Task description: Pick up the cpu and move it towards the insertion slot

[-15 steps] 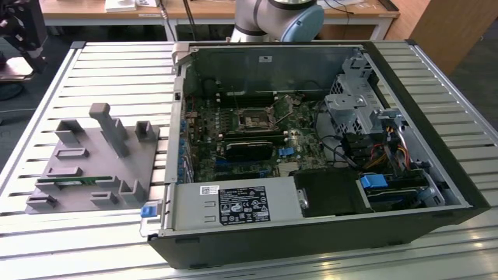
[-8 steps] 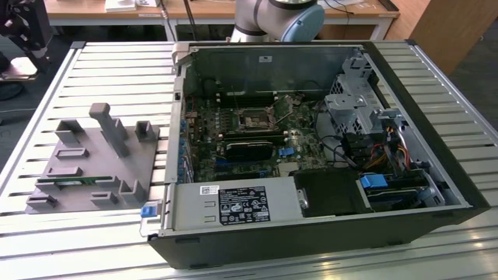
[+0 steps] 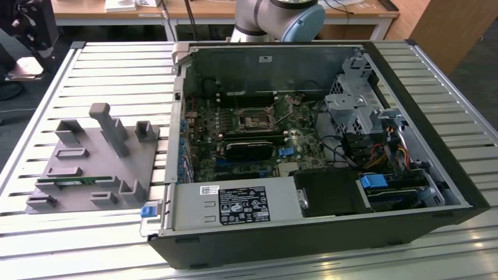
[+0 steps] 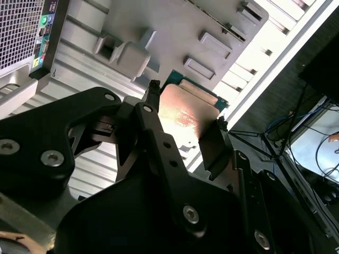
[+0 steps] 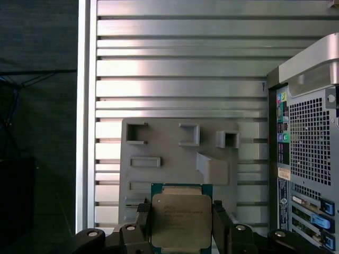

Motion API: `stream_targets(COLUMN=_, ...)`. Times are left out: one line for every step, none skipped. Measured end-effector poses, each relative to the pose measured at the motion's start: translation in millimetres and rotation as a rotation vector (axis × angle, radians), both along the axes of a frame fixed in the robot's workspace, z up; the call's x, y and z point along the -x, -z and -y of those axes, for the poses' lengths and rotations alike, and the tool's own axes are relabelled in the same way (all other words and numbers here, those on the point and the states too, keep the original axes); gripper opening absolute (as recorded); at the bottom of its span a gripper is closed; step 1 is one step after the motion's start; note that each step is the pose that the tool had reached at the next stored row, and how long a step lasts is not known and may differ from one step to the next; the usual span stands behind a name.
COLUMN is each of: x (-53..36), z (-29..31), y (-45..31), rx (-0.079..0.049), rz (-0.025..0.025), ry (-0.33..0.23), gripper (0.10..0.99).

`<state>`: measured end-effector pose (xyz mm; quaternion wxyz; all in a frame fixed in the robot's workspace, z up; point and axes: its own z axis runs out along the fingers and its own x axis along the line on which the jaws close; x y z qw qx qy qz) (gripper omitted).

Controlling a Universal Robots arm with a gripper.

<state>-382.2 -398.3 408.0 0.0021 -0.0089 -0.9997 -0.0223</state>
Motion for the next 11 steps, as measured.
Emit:
stream_targets(x=-0.8, z=0.0, y=0.1, rx=0.0, rz=0.0001, ry=0.0, gripper=0.545)
stream_targets(x=-1.5, z=0.0, y=0.1, rx=0.0, rz=0.0002, ry=0.0, gripper=0.545)
stream_targets(x=-2.3, z=0.0, y=0.0, rx=0.0, rz=0.0, ry=0.0, gripper=0.545)
stream_targets(x=-3.0, z=0.0, y=0.1, rx=0.0, rz=0.0001, ry=0.0, gripper=0.545)
stream_targets(x=-3.8, z=0.0, y=0.0, rx=0.0, rz=0.0001, ry=0.0, gripper=0.545)
stream_targets(x=-4.5, z=0.0, y=0.1, rx=0.0, rz=0.0001, ry=0.0, gripper=0.545)
stream_targets(x=-5.3, z=0.0, y=0.1, rx=0.0, rz=0.0001, ry=0.0, gripper=0.545)
stream_targets(x=-6.0, z=0.0, y=0.1, rx=0.0, rz=0.0001, ry=0.0, gripper=0.545)
stream_targets(x=-6.6, z=0.0, y=0.1, rx=0.0, rz=0.0001, ry=0.0, gripper=0.545)
stream_targets(x=-7.4, z=0.0, y=0.0, rx=0.0, rz=0.0001, ry=0.0, gripper=0.545)
stream_targets(x=-8.1, z=0.0, y=0.1, rx=0.0, rz=0.0001, ry=0.0, gripper=0.545)
